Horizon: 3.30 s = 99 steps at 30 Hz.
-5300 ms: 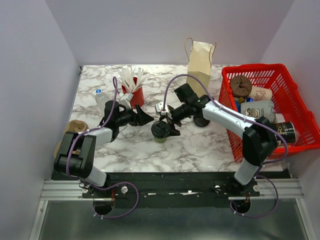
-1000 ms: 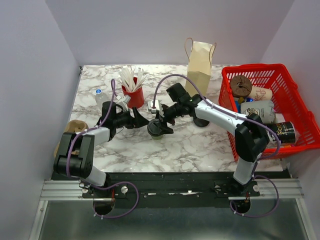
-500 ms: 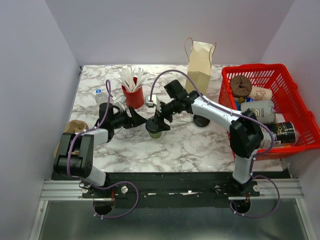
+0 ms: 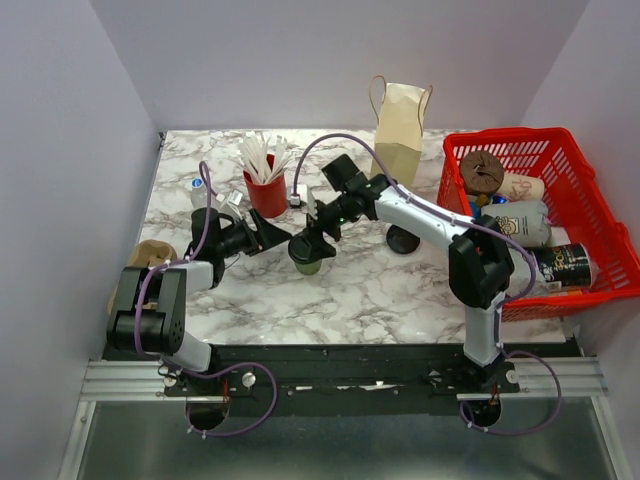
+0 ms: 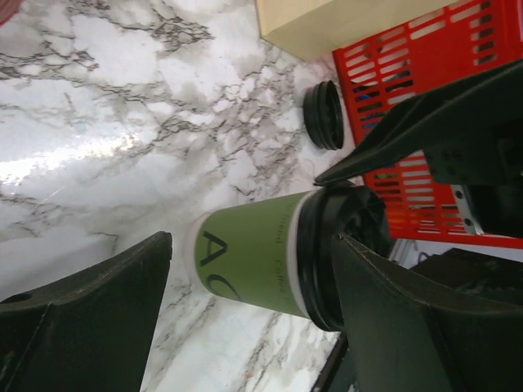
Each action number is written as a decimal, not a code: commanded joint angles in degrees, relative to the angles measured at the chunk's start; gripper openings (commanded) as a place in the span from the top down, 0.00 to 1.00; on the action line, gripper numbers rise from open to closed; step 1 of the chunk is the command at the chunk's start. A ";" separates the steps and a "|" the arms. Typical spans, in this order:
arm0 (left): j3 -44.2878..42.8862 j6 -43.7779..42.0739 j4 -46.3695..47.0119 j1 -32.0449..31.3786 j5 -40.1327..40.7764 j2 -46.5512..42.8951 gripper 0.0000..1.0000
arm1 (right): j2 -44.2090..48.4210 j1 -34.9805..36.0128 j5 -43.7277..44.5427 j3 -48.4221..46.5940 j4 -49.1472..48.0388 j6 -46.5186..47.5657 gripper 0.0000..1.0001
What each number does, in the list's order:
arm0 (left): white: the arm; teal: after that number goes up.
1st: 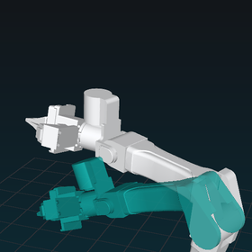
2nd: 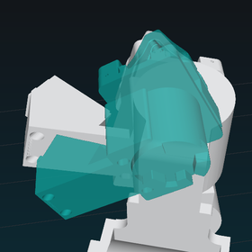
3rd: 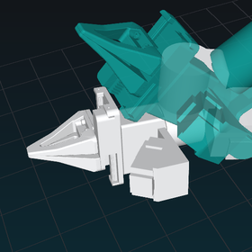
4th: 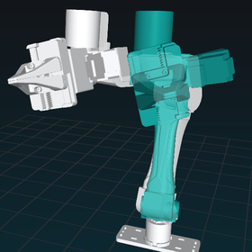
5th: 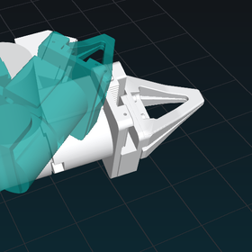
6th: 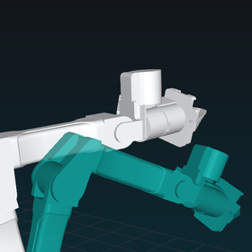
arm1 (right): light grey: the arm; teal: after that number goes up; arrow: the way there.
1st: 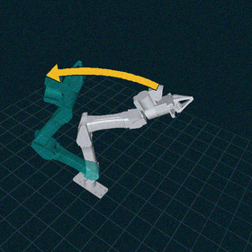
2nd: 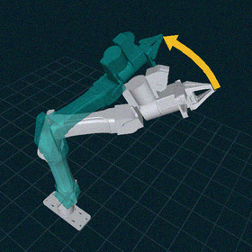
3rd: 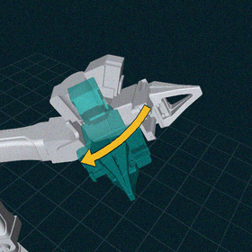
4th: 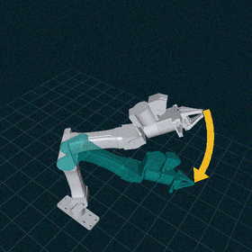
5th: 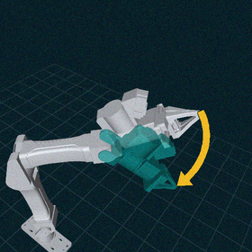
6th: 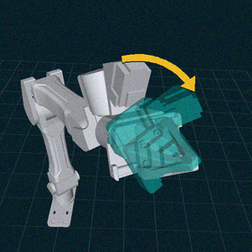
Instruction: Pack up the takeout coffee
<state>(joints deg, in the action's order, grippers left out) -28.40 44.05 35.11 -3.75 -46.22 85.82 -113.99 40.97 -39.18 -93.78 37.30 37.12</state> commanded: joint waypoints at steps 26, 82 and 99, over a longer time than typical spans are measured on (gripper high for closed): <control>2.74 12.72 17.36 1.46 -5.03 12.52 0.16 | -14.59 0.07 7.72 -4.48 12.62 3.04 0.16; -17.21 -29.10 -38.70 1.81 -0.02 -12.78 0.01 | -8.97 -4.85 -8.72 -10.11 4.10 -21.74 0.00; -17.57 -33.17 -42.96 1.73 -1.42 -13.05 0.01 | -12.40 -5.99 -13.03 -12.75 4.19 -24.56 0.00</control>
<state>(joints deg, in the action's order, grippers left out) -47.11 8.08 -12.10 -2.00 -46.54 71.22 -124.36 35.16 -49.47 -105.60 40.77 14.52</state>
